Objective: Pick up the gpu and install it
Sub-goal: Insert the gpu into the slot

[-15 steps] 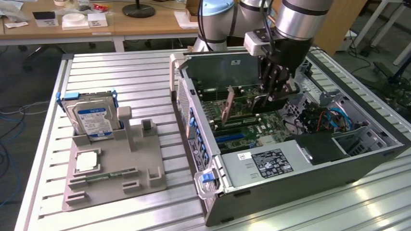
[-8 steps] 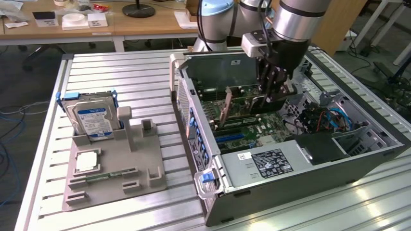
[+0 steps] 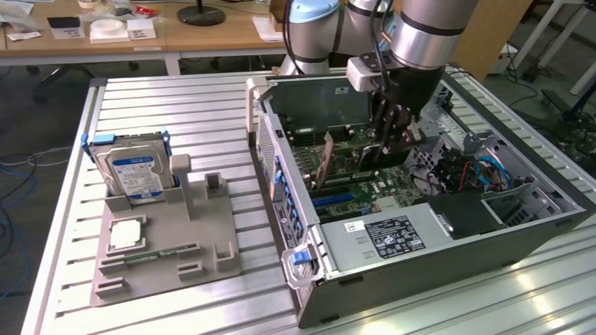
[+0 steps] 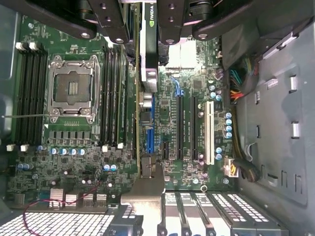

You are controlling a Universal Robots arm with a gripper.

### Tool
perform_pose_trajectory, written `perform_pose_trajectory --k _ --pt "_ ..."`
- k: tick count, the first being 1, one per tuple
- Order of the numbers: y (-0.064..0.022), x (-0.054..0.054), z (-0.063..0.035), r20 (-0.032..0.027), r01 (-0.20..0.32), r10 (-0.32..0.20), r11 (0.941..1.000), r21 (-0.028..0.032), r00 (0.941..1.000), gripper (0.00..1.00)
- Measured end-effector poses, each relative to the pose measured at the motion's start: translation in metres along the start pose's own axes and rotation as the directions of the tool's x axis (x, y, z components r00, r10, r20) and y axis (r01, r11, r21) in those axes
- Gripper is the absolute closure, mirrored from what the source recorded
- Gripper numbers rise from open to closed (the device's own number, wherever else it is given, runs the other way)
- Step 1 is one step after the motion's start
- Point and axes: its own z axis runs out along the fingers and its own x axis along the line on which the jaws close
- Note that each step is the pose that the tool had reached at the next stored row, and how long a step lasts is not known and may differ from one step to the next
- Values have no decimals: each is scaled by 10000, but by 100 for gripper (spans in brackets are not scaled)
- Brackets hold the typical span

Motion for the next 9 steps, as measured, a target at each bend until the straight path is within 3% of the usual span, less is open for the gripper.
perform_pose_trajectory --k 9 --pt "24 2 91 0 0 0 10000 0 10000 73"
